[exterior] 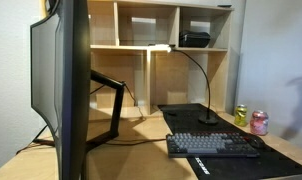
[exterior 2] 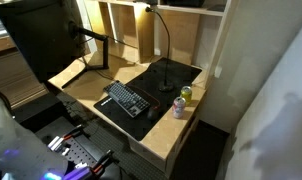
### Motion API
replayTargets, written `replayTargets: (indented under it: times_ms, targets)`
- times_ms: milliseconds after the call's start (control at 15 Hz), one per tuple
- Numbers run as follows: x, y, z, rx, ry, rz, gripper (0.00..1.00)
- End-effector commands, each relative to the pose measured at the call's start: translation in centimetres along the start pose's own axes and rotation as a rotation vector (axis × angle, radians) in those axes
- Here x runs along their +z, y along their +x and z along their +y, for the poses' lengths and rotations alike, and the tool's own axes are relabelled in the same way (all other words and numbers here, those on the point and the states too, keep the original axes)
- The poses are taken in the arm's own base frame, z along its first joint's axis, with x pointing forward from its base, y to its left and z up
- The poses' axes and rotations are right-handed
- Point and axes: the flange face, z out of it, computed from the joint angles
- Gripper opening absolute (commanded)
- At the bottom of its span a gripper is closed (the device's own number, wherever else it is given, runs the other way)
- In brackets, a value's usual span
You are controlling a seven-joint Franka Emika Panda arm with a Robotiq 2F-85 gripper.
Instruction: Push the keyboard forwards
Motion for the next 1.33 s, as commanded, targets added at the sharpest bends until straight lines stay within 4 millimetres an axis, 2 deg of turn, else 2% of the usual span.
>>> replayTargets:
  times_ms: [0,200,333,467,533,600,733,933,1067,1267]
  targets:
    - [5.9,1.1,-2.7,-0.028,0.034,-0.042,1.00]
    - [11.5,1.4,-6.3,-0.050,0.044,-0.043,1.00]
    - [15.6,1.4,-7.3,-0.035,0.022,-0.069,1.00]
    - [18.1,1.0,-8.5,-0.004,0.045,-0.124,1.00]
    - [16.2,1.4,-8.2,-0.031,0.018,-0.108,1.00]
    - [17.3,1.2,-8.5,-0.024,0.024,-0.127,1.00]
    - [18.1,1.2,-8.6,-0.018,0.027,-0.140,1.00]
    - [17.8,-0.5,-8.0,-0.001,-0.040,-0.353,1.00]
    - [17.7,-1.0,-8.1,0.016,-0.058,-0.389,1.00]
    - [17.5,-0.6,-7.9,0.012,-0.110,-0.332,1.00]
